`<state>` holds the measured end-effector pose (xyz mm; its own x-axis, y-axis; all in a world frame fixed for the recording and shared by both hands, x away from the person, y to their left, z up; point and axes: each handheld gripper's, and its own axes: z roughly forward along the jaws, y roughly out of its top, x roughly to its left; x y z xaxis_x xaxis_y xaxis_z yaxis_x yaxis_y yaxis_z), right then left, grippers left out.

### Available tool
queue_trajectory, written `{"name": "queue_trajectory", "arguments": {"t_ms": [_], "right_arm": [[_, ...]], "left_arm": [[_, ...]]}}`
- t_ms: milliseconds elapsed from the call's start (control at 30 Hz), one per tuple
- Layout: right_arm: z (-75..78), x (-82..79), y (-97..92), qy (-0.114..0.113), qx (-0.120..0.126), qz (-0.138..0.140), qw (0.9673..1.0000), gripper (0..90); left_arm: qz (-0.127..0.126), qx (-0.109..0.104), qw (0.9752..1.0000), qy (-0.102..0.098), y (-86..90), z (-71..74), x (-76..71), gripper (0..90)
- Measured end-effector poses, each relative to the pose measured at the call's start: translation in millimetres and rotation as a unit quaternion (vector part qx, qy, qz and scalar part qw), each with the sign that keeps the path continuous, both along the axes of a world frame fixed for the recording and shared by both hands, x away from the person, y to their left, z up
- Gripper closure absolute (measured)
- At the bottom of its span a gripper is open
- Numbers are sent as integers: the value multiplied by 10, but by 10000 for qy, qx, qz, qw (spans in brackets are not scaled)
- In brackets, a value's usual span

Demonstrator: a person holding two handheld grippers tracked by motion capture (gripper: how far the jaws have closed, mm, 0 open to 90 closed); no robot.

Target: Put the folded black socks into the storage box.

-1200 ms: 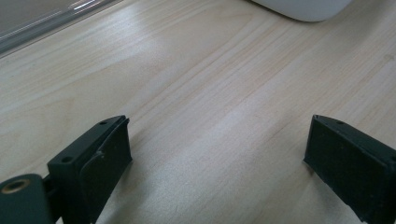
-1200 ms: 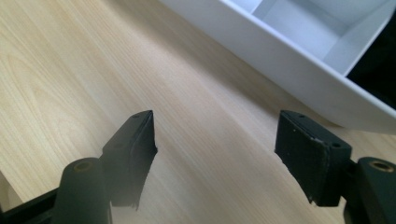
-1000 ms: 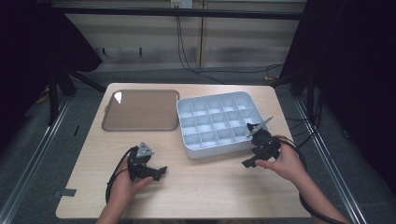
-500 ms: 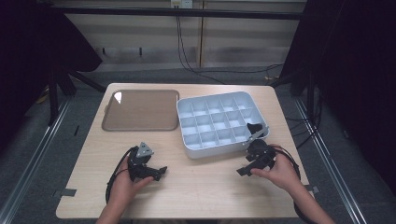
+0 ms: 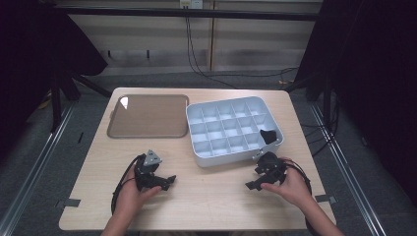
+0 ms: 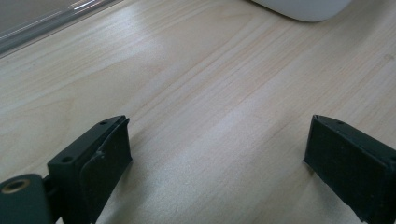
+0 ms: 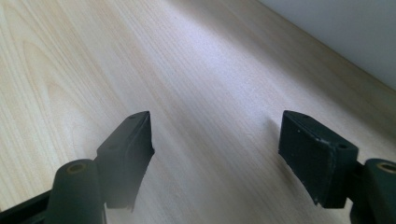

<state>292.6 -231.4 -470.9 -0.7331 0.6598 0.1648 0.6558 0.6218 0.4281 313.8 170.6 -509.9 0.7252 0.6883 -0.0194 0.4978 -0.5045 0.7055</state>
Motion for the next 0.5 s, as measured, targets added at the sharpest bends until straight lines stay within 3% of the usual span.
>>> {"name": "queue_trajectory", "arguments": {"t_ms": [500], "right_arm": [[-115,-66,14,-186,90,76,9998,244]], "left_arm": [[-4,-8,10000,-2,0,-1,1,63]]}}
